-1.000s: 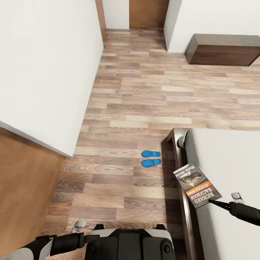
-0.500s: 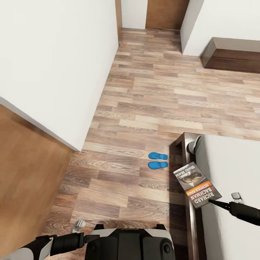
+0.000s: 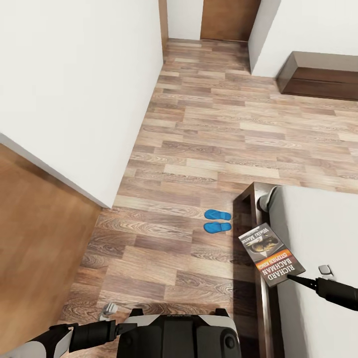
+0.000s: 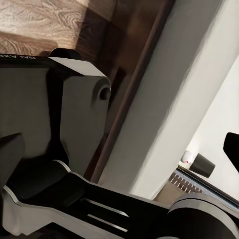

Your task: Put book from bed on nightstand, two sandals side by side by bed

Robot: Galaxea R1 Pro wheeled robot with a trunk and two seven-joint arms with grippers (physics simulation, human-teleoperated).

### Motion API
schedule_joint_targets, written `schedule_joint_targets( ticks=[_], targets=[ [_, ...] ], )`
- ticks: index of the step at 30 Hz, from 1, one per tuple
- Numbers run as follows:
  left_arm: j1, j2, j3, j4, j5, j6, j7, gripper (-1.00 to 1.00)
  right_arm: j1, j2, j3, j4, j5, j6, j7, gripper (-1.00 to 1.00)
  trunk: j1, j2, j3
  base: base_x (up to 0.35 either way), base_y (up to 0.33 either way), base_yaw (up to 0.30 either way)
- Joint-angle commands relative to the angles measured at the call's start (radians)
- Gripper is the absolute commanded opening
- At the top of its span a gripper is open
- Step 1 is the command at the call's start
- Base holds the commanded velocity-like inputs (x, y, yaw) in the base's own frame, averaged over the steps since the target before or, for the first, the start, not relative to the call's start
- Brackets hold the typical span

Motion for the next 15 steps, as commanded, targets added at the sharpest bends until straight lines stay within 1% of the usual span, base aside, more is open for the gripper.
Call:
schedule_joint_targets(
  ticks=[1, 15],
  targets=[
    [0.000, 0.000, 0.009, -0.001, -0.008, 0.010, -0.004, 1.00, -0.001, 0.001, -0.004, -0.001, 0.010, 0.010, 0.009, -1.00, 0.001, -0.002, -0.001, 0.000, 0.000, 0.000],
    [0.000, 0.000, 0.009, -0.001, -0.008, 0.010, -0.004, 1.00, -0.001, 0.001, -0.004, -0.001, 0.010, 0.010, 0.009, -1.00, 0.001, -0.002, -0.001, 0.000, 0.000, 0.000]
  ],
)
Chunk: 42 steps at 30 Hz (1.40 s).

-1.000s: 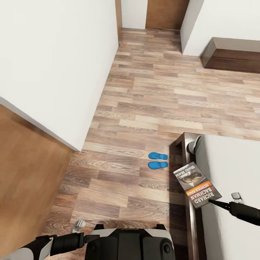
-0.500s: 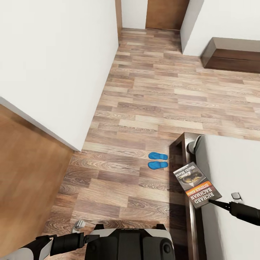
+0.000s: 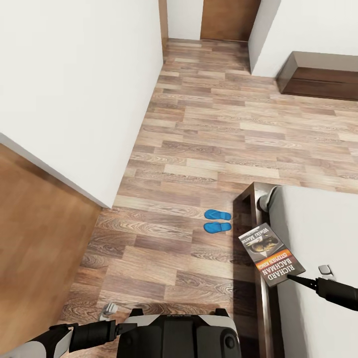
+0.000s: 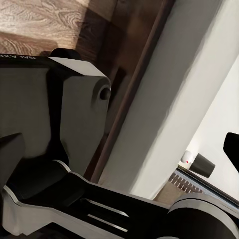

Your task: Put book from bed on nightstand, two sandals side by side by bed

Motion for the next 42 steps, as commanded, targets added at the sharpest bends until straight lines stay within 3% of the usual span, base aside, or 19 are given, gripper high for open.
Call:
schedule_joint_targets(
  ticks=[1, 11, 42],
  targets=[
    [0.000, 0.000, 0.009, -0.001, -0.008, 0.010, -0.004, 1.00, -0.001, 0.001, -0.004, -0.001, 0.010, 0.010, 0.009, -1.00, 0.001, -0.002, -0.001, 0.000, 0.000, 0.000],
    [0.000, 0.000, 0.009, -0.001, -0.008, 0.010, -0.004, 1.00, -0.001, 0.001, -0.004, -0.001, 0.009, 0.010, 0.009, -1.00, 0.001, -0.002, 0.003, 0.000, 0.000, 0.000],
    [0.000, -0.001, 0.007, -0.002, -0.008, 0.012, -0.004, 1.00, -0.001, 0.001, -0.004, -0.001, 0.009, 0.010, 0.009, -1.00, 0.001, -0.002, 0.052, 0.000, 0.000, 0.000]
  ],
)
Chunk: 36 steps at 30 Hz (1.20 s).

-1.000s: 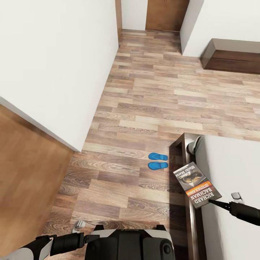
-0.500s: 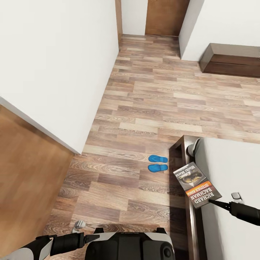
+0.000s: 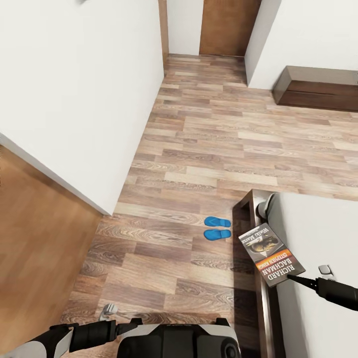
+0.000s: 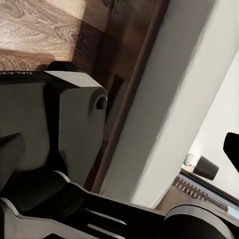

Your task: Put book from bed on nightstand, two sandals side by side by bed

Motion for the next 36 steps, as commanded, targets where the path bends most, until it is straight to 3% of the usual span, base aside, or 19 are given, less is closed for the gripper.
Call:
schedule_joint_targets(
  ticks=[1, 27, 29, 30, 31, 33, 34, 36],
  targets=[
    [0.000, 0.000, 0.008, -0.001, -0.008, 0.010, -0.004, 1.00, -0.001, 0.001, -0.004, -0.001, 0.011, 0.011, 0.009, -1.00, 0.001, -0.001, 0.000, 0.000, 0.000, 0.000],
    [0.000, 0.002, 0.010, -0.001, -0.008, 0.009, -0.001, 1.00, -0.001, 0.003, -0.004, 0.000, 0.014, 0.008, 0.009, -1.00, 0.001, -0.001, 0.042, 0.000, 0.000, 0.000],
    [0.000, 0.001, 0.010, -0.001, -0.008, 0.009, 0.000, 1.00, -0.001, 0.057, -0.002, 0.016, 0.024, 0.008, 0.009, -1.00, 0.001, -0.001, 0.045, 0.000, 0.000, 0.000],
    [0.000, 0.001, 0.010, -0.001, -0.008, 0.009, 0.001, 1.00, -0.001, 0.067, -0.002, 0.023, 0.029, 0.008, 0.009, -1.00, 0.001, -0.001, 0.047, 0.000, 0.000, 0.000],
    [0.000, 0.000, 0.009, -0.002, -0.008, 0.008, 0.006, 1.00, -0.001, 0.094, -0.002, 0.061, 0.068, 0.001, 0.009, -1.00, 0.001, -0.001, 0.048, 0.000, 0.000, 0.000],
    [0.000, -0.003, 0.007, -0.002, -0.009, 0.008, 0.012, 1.00, -0.001, 0.112, -0.002, 0.154, 0.154, -0.059, 0.009, -1.00, 0.001, -0.001, 0.052, 0.000, 0.000, 0.000],
    [0.001, -0.004, 0.006, 0.001, -0.011, 0.007, 0.016, 1.00, -0.001, 0.121, -0.002, 0.300, 0.243, -0.200, 0.009, -1.00, 0.001, -0.001, 0.053, 0.000, 0.000, 0.000],
    [0.011, -0.004, 0.006, 0.002, -0.011, 0.001, 0.018, 1.00, -0.001, 0.124, -0.001, 0.364, 0.274, -0.272, 0.009, -1.00, 0.001, -0.001, 0.057, 0.000, 0.000, 0.000]
  ],
)
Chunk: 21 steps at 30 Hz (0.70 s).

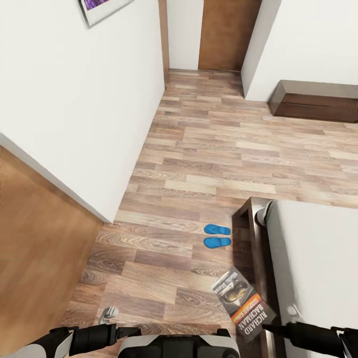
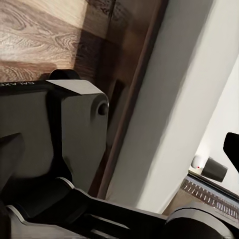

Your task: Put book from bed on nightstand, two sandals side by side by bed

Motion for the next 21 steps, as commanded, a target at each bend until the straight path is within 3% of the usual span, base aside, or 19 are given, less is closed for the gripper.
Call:
schedule_joint_targets(
  ticks=[1, 6, 16, 18, 21],
  targets=[
    [0.011, 0.000, 0.011, -0.001, -0.008, 0.001, -0.004, 1.00, -0.001, 0.004, -0.009, 0.017, 0.019, -0.011, 0.007, -1.00, 0.001, -0.002, 0.001, 0.000, 0.000, 0.000],
    [0.034, 0.000, 0.010, 0.001, -0.008, -0.054, -0.004, 1.00, -0.001, 0.026, -0.008, 0.068, 0.033, -0.066, 0.007, -1.00, 0.001, -0.002, 0.009, 0.000, 0.000, 0.000],
    [0.037, -0.001, 0.010, 0.002, -0.007, -0.064, -0.004, 1.00, -0.001, 0.037, -0.008, 0.113, 0.034, -0.129, 0.007, -1.00, 0.001, -0.002, 0.025, 0.000, 0.000, 0.000],
    [0.037, -0.001, 0.010, 0.002, -0.007, -0.064, -0.004, 1.00, -0.001, 0.038, -0.008, 0.125, 0.033, -0.132, -0.004, -1.00, 0.001, -0.002, 0.028, 0.000, 0.000, 0.000],
    [0.038, 0.000, 0.010, 0.002, -0.007, -0.064, -0.004, 1.00, -0.001, 0.038, -0.008, 0.168, 0.033, -0.161, -0.089, -1.00, 0.001, -0.002, 0.033, 0.000, 0.000, 0.000]
  ],
)
